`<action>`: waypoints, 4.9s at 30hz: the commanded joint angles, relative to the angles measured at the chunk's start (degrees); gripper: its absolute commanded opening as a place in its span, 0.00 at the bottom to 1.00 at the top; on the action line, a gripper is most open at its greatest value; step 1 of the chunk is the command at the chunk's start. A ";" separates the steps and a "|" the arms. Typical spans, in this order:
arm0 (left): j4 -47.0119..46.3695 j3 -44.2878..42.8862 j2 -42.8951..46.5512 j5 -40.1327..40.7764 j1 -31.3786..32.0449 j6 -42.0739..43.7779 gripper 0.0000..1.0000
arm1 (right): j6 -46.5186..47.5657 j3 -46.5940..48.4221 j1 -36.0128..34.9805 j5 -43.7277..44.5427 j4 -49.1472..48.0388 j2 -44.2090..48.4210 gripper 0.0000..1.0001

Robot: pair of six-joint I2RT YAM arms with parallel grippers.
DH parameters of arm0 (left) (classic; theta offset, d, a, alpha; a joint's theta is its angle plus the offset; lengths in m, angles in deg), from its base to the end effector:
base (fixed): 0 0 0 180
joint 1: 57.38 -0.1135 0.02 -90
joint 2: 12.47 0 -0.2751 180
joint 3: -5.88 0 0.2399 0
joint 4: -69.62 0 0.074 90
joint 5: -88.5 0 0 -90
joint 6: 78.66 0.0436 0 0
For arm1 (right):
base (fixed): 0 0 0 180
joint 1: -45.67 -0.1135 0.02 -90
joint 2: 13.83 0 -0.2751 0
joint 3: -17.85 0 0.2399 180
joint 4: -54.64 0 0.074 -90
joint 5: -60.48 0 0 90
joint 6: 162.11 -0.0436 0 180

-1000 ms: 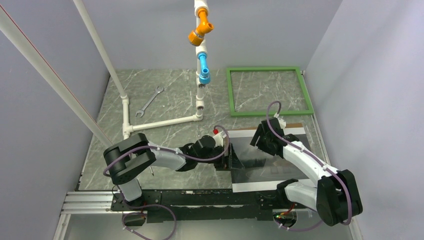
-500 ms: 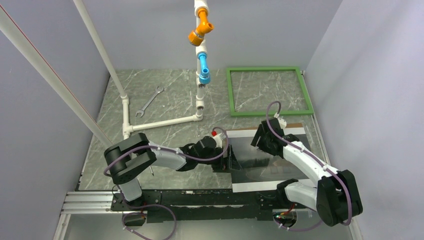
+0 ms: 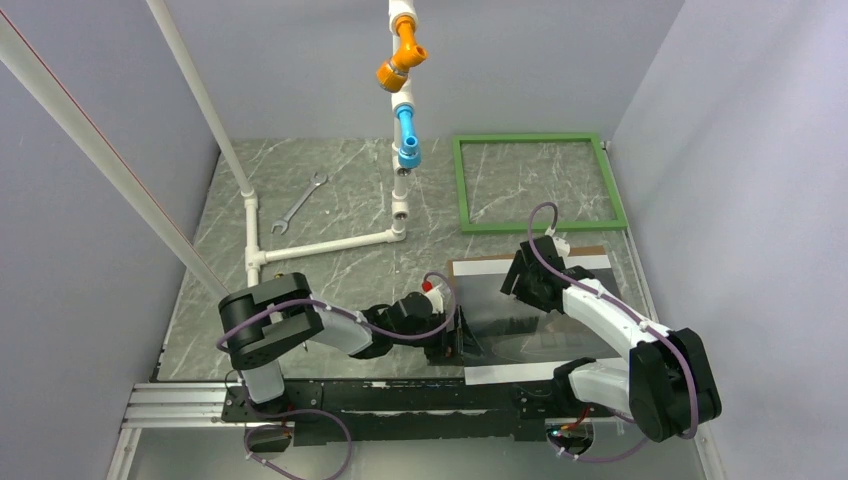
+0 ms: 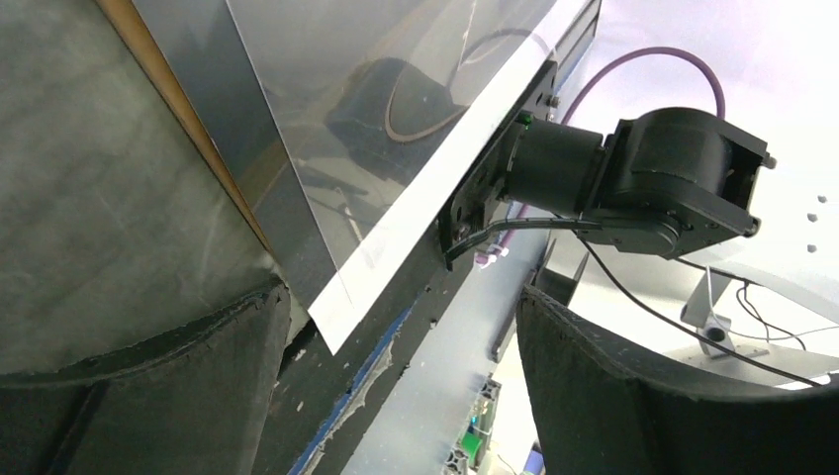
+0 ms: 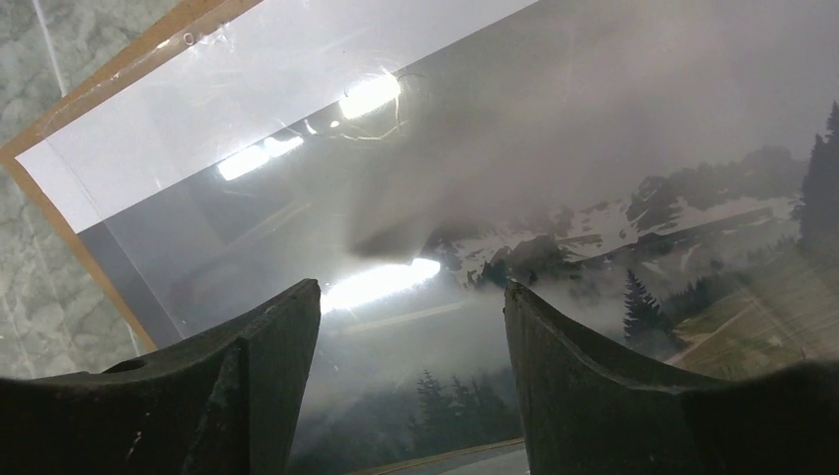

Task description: Take the photo out of the frame

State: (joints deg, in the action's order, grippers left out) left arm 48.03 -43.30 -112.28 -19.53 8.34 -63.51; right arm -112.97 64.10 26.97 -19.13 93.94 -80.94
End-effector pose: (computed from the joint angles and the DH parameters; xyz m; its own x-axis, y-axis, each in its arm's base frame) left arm 0.1193 -0.2972 0.1431 -0.9962 -0.0237 -0.0835 0.0629 0.4648 -0.8832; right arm 0.1875 0.0552 0.1801 -0.7721 0.4180 -0.4787 0.3633 0.9083 0.2072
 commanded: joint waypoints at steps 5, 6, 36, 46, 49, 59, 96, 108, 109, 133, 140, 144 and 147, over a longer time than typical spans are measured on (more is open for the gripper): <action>-5.94 2.40 -0.60 1.65 3.79 -4.63 0.87 | 0.51 -0.06 0.25 0.68 -2.63 -0.09 0.70; -6.03 2.44 -0.51 1.81 4.07 -4.75 0.87 | 0.52 -0.05 0.25 0.72 -2.71 -0.09 0.70; -3.41 1.91 4.88 4.92 5.77 -0.75 0.68 | 0.08 -1.53 0.26 -0.33 -4.08 0.18 0.70; -8.90 3.76 1.55 3.87 5.07 -4.53 0.56 | 0.26 -1.55 0.25 -0.13 -3.80 0.92 0.70; -9.61 3.55 0.80 3.56 4.88 -4.40 0.51 | 0.33 -1.57 0.24 -0.04 -3.81 0.86 0.70; -10.89 3.23 -1.94 2.60 4.01 -5.92 0.39 | 0.19 -2.00 0.29 -0.11 -3.89 1.28 0.70; -12.37 3.96 -4.00 4.41 1.88 -11.69 0.37 | 0.78 -1.42 0.24 -1.42 -4.64 -2.45 0.70; -15.80 3.20 -7.27 2.82 1.30 -12.81 0.28 | 0.78 -1.26 0.26 -1.16 -4.72 -2.51 0.70; -15.80 3.11 -7.32 2.82 1.27 -12.58 0.27 | 0.78 -1.41 0.22 -1.04 -4.75 -2.43 0.70; -19.06 4.07 -7.64 3.46 0.56 -11.26 0.00 | 0.78 -1.43 0.26 -0.97 -4.69 -2.18 0.70; -14.34 6.15 -1.75 6.41 0.51 -8.71 0.00 | 1.40 -1.84 0.15 -1.46 -5.23 -1.01 0.70; -10.00 6.92 2.60 7.93 0.48 -6.83 0.00 | 1.80 -1.51 0.12 -1.76 -5.22 -1.35 0.70; -8.05 7.01 4.29 8.58 0.47 -5.84 0.00 | 1.80 -1.16 0.16 -1.52 -4.83 -1.89 0.71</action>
State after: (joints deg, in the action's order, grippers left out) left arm 36.99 -36.92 -111.32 -12.77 8.95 -72.29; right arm -112.05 62.59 27.04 -21.03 88.50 -82.38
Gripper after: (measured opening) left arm 0.009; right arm 0.702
